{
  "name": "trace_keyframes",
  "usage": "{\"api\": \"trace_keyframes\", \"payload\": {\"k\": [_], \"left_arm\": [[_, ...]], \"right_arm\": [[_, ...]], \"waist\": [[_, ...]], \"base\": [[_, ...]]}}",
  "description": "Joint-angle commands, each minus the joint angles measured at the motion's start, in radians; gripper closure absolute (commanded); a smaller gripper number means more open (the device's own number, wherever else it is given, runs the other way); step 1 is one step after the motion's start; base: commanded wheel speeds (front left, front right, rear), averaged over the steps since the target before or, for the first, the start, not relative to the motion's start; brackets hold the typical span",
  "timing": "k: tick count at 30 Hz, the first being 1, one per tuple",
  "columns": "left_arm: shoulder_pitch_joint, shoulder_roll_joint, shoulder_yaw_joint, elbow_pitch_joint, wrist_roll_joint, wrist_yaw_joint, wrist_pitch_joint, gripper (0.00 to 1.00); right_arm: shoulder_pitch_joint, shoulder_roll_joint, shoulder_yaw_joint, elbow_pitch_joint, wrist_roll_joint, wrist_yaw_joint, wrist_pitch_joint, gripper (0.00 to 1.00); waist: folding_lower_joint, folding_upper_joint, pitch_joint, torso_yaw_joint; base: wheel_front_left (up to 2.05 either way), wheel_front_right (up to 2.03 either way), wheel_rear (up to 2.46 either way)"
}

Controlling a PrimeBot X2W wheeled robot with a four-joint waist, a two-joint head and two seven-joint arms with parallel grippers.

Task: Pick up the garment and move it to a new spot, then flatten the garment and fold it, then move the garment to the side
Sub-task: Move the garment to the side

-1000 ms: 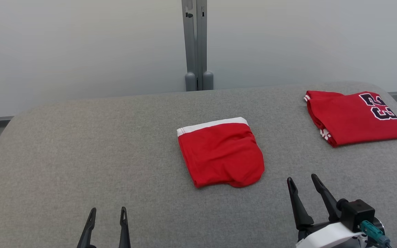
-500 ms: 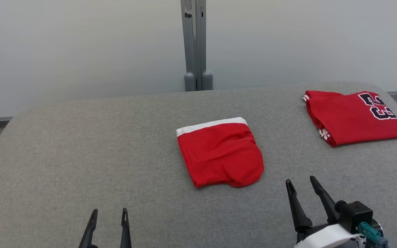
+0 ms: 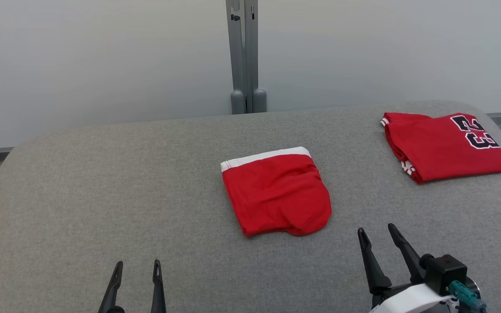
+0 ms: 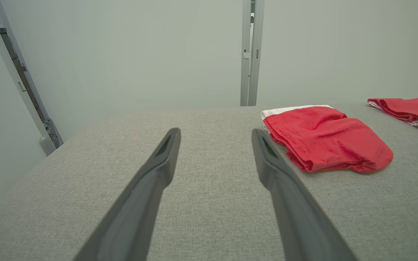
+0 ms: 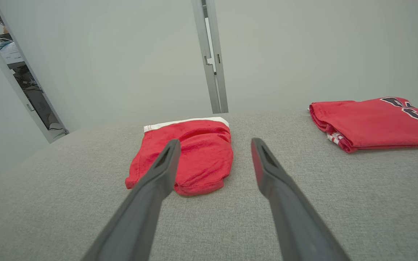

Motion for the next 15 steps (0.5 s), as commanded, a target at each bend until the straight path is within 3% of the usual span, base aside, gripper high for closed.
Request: {"api": "trace_keyframes", "payload": {"k": [1, 15], "left_arm": [[-0.012, 0.002, 0.005, 0.003, -0.009, 0.001, 0.0, 0.0], [-0.027, 0.002, -0.005, 0.006, -0.004, -0.001, 0.0, 0.0]], "right_arm": [[-0.007, 0.0, 0.001, 0.002, 0.003, -0.001, 0.0, 0.0], [-0.013, -0.002, 0.009, -0.004, 0.006, -0.001, 0.0, 0.0]], "waist": [[0.0, 0.0, 0.0, -0.002], [0.0, 0.0, 0.031, 0.012]], "base": [[0.0, 0.0, 0.0], [0.0, 0.0, 0.0]]}}
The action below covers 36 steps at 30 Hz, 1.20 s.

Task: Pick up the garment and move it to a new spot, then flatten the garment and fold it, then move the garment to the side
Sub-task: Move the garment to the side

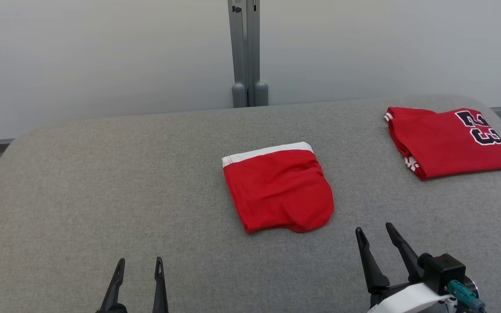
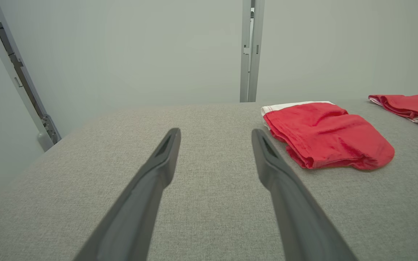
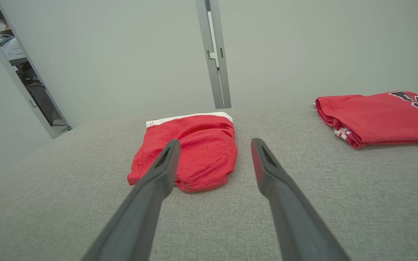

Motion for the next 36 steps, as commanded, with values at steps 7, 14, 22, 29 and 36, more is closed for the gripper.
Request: {"api": "trace_keyframes", "payload": {"k": [7, 14, 22, 29, 36], "left_arm": [[-0.04, 0.002, -0.013, 0.0, 0.002, -0.003, 0.0, 0.0], [-0.067, 0.002, -0.038, 0.002, 0.011, -0.008, 0.0, 0.0], [-0.121, 0.002, -0.068, -0.01, 0.004, -0.005, 0.0, 0.0], [-0.212, 0.002, -0.11, -0.017, -0.007, -0.007, 0.0, 0.0], [-0.296, 0.002, -0.171, -0.021, -0.019, 0.006, 0.0, 0.0]], "right_arm": [[-0.017, -0.011, -0.001, -0.005, -0.002, -0.001, 0.0, 0.0], [-0.036, -0.015, -0.022, -0.007, -0.003, -0.001, 0.0, 0.0], [-0.13, -0.055, 0.015, 0.012, 0.029, -0.001, 0.0, 0.0], [-0.268, -0.11, 0.014, 0.036, 0.09, -0.001, 0.0, 0.0], [-0.42, -0.207, 0.045, 0.145, 0.257, -0.001, 0.0, 0.0]], "waist": [[0.0, 0.0, 0.044, 0.026], [0.0, 0.0, 0.084, 0.057], [0.0, 0.0, 0.176, 0.077], [0.0, 0.0, 0.303, 0.101], [0.0, 0.0, 0.409, 0.136]], "base": [[0.0, 0.0, 0.0], [0.0, 0.0, 0.0], [0.0, 0.0, 0.0], [0.0, 0.0, 0.0], [0.0, 0.0, 0.0]]}}
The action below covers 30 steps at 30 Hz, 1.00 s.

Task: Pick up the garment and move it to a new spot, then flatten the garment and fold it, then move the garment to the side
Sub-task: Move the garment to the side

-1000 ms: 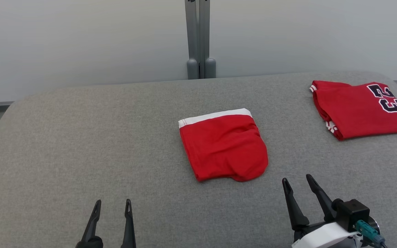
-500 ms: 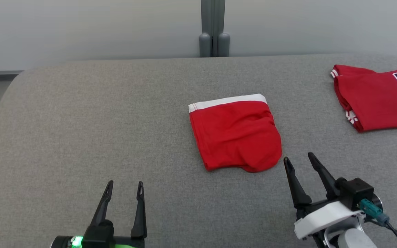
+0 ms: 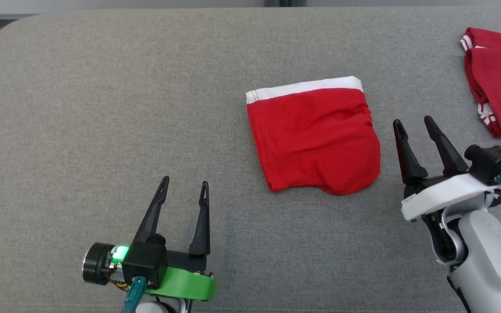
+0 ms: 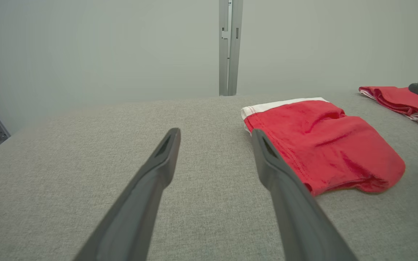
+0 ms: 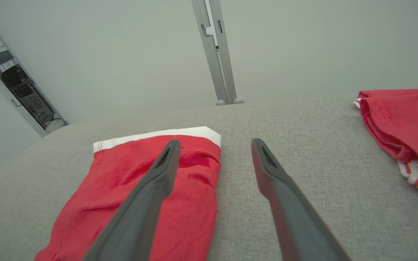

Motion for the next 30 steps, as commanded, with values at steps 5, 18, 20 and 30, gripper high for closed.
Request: {"api": "trace_keyframes", "payload": {"k": [5, 18, 20, 30], "left_arm": [[-0.058, 0.002, -0.038, 0.0, -0.014, 0.01, 0.0, 0.0], [-0.109, 0.002, -0.07, -0.001, -0.017, 0.029, 0.0, 0.0], [-0.114, 0.002, -0.067, -0.003, -0.012, 0.031, 0.0, 0.0], [-0.146, 0.002, -0.047, -0.04, 0.022, 0.011, 0.0, 0.0]], "right_arm": [[-0.118, -0.113, 0.173, 0.121, 0.257, -0.001, 0.041, 0.0], [-0.26, -0.299, 0.474, 0.096, 0.679, -0.001, 0.149, 1.0], [-0.276, -0.322, 0.507, 0.089, 0.693, -0.001, 0.134, 1.0], [-0.42, -0.485, 0.634, 0.09, 0.609, -0.001, 0.018, 1.0]], "waist": [[0.0, 0.0, 0.121, 0.065], [0.0, 0.0, 0.172, 0.089], [0.0, 0.0, 0.176, 0.081], [0.0, 0.0, 0.22, 0.001]], "base": [[0.0, 0.0, 0.0], [0.0, 0.0, 0.0], [0.0, 0.0, 0.0], [0.0, 0.0, 0.0]]}}
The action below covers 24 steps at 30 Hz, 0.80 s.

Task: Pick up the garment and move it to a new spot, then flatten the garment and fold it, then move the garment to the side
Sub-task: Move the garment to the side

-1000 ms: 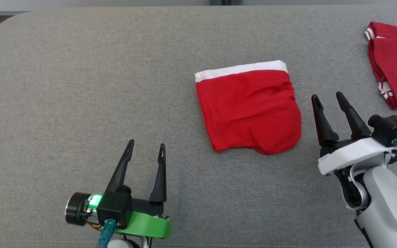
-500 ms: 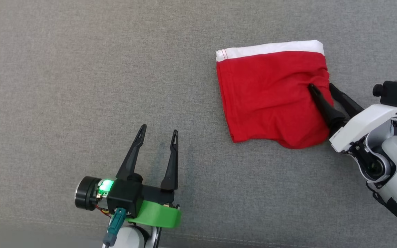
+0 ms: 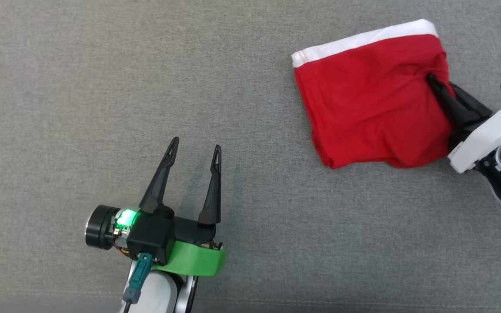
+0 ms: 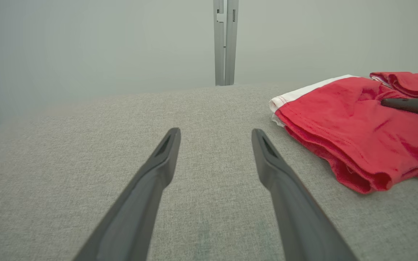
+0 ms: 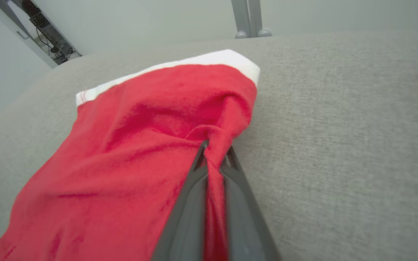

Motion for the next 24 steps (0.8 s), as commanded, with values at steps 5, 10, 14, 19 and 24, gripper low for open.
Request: {"api": "trace_keyframes", "payload": {"k": [5, 10, 14, 19, 24], "left_arm": [[-0.037, 0.003, 0.01, -0.011, 0.027, -0.015, 0.0, 0.0], [-0.051, 0.003, 0.017, -0.019, 0.048, -0.028, 0.0, 0.0], [-0.068, 0.003, 0.018, -0.02, 0.063, -0.04, 0.0, 0.0], [-0.086, 0.003, 0.019, -0.02, 0.077, -0.051, 0.0, 0.0], [-0.094, 0.003, 0.021, -0.02, 0.081, -0.057, 0.0, 0.0]], "right_arm": [[-0.063, -0.105, 0.001, 0.023, -0.031, -0.002, -0.022, 1.0], [-0.122, -0.195, -0.037, 0.038, -0.054, -0.002, -0.027, 1.0], [-0.167, -0.259, -0.073, 0.035, -0.085, -0.002, -0.025, 1.0], [-0.195, -0.345, -0.09, 0.035, -0.118, -0.002, -0.026, 1.0], [-0.203, -0.415, -0.113, 0.049, -0.132, -0.002, -0.026, 1.0]], "waist": [[0.0, 0.0, 0.048, -0.064], [0.0, 0.0, 0.083, -0.1], [0.0, 0.0, 0.114, -0.118], [0.0, 0.0, 0.142, -0.121], [0.0, 0.0, 0.16, -0.114]], "base": [[0.0, 0.0, 0.0], [0.0, 0.0, 0.0], [0.0, 0.0, 0.0], [0.0, 0.0, 0.0], [0.0, 0.0, 0.0]]}}
